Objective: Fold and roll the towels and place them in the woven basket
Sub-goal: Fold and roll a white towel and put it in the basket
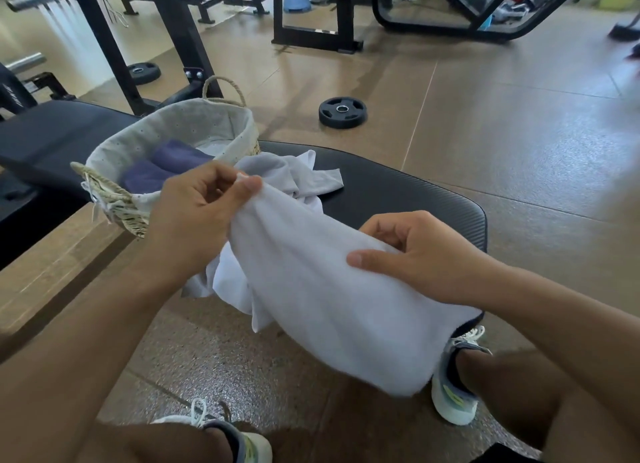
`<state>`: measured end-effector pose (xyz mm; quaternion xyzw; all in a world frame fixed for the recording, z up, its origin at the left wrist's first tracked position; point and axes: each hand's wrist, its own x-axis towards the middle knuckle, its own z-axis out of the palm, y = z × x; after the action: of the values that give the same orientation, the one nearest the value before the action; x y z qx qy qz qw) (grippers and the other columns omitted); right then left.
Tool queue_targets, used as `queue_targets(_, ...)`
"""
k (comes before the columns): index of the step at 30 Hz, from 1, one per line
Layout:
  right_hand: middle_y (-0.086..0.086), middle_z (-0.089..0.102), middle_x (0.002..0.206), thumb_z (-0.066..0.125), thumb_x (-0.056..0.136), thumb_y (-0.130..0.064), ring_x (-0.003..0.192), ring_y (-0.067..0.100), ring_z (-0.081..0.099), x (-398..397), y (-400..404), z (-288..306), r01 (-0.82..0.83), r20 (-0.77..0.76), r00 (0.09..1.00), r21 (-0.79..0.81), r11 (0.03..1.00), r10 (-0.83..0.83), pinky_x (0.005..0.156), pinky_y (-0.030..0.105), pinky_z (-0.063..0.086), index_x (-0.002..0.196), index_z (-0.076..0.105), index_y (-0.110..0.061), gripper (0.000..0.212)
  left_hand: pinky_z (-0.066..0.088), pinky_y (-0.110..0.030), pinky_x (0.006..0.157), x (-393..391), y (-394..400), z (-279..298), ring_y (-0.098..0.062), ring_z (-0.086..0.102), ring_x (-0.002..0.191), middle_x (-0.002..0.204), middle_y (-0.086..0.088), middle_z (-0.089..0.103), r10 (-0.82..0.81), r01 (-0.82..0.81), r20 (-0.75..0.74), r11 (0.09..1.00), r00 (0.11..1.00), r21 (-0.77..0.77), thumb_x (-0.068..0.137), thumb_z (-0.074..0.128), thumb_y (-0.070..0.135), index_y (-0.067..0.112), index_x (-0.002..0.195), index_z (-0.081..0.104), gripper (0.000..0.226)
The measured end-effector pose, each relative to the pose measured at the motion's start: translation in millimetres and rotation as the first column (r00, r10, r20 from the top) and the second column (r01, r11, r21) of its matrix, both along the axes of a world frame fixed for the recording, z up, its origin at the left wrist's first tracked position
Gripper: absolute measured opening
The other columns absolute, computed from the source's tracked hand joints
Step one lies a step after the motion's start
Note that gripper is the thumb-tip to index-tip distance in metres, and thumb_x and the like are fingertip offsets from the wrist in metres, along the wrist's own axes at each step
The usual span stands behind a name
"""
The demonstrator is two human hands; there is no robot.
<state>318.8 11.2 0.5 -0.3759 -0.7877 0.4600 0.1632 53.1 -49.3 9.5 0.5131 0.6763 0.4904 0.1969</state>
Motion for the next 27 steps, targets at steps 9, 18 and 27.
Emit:
queue_targets(9, -0.015, 0.075, 0.095, 0.068, 0.090, -0.016, 0.089, 0.005, 0.070, 29, 33, -5, -0.052, 0.334, 0.942, 0.068, 0.996, 0.026, 0.088, 0.039, 0.057, 0.101, 0.067, -0.032, 0.020, 0.046, -0.041, 0.071, -35, 13, -26, -0.015, 0.053, 0.069, 0.073, 0.001, 0.063, 0.211, -0.207, 0.070, 0.977, 0.975, -0.060, 0.094, 0.063, 0.048, 0.023, 0.085, 0.068, 0.027)
queue_targets(18, -0.006, 0.078, 0.090, 0.074, 0.090, -0.014, 0.084, 0.011, 0.074, 24, 24, 2, 0.240, -0.222, 0.949, 0.053, 0.969, -0.223, 0.081, 0.025, 0.057, 0.094, 0.073, -0.021, 0.008, 0.047, -0.020, 0.061, -17, 17, -19, -0.003, 0.059, 0.066, 0.070, 0.011, 0.071, 0.156, -0.151, 0.158, 0.988, 0.975, -0.044, 0.094, 0.067, 0.038, 0.023, 0.087, 0.067, 0.017)
queue_targets(27, 0.008, 0.077, 0.081, 0.087, 0.071, -0.029, 0.081, 0.036, 0.073, 0, -5, 5, -0.026, -0.220, 0.975, -0.051, 0.998, 0.014, 0.080, 0.055, 0.058, 0.086, 0.058, -0.019, 0.034, 0.034, -0.009, 0.054, 61, -6, 1, 0.000, 0.048, 0.054, 0.063, 0.017, 0.059, -0.418, 0.411, -0.076, 0.906, 0.905, -0.101, 0.073, 0.070, 0.053, 0.035, 0.086, 0.075, 0.022)
